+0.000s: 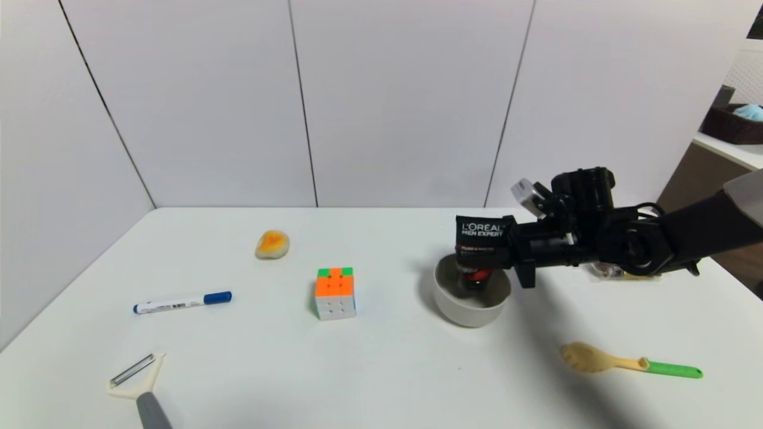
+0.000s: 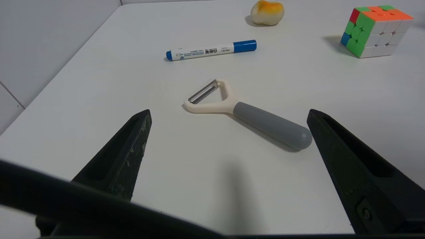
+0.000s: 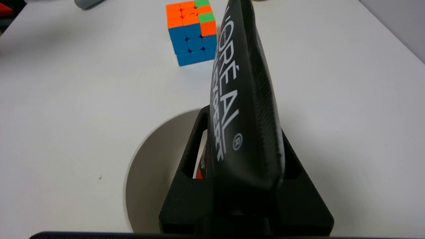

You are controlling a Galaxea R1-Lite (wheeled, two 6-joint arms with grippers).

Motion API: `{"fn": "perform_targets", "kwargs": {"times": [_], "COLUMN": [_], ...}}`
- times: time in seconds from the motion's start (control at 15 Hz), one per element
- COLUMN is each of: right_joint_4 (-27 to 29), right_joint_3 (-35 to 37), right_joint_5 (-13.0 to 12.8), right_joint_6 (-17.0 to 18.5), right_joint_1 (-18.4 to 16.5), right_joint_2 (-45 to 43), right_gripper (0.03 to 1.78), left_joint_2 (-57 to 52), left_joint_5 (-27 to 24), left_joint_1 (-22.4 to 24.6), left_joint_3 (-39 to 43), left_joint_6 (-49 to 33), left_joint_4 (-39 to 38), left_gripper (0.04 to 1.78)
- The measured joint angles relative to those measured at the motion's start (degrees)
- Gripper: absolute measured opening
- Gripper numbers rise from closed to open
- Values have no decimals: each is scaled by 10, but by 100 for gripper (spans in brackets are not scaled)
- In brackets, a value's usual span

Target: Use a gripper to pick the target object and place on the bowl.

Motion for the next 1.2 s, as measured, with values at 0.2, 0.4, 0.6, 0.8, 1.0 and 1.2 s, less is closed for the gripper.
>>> {"fn": "perform_targets", "kwargs": {"times": [0.2,0.4,0.6,0.8,1.0,1.2], "right_joint_4": [0,0,0,5,8,27], "right_joint_3": [8,11,11,11,10,9], "right_joint_5": [0,1,1,1,1,0], "right_joint_6": [-13,-24,-25,-27,-27,-25], "right_joint_1": [1,1,3,3,4,1], "right_joint_2": [0,3,4,4,2,-15], "right_gripper": [38,38,58,95,118,136], "left_joint_2": [0,0,0,0,0,0], "left_joint_5": [0,0,0,0,0,0], "left_joint_1": [0,0,0,0,0,0], "left_joint_3": [0,0,0,0,0,0], "left_joint_6": [0,0,0,0,0,0], "left_joint_4": [0,0,0,0,0,0], "left_gripper": [169,169,169,169,169,169]}}
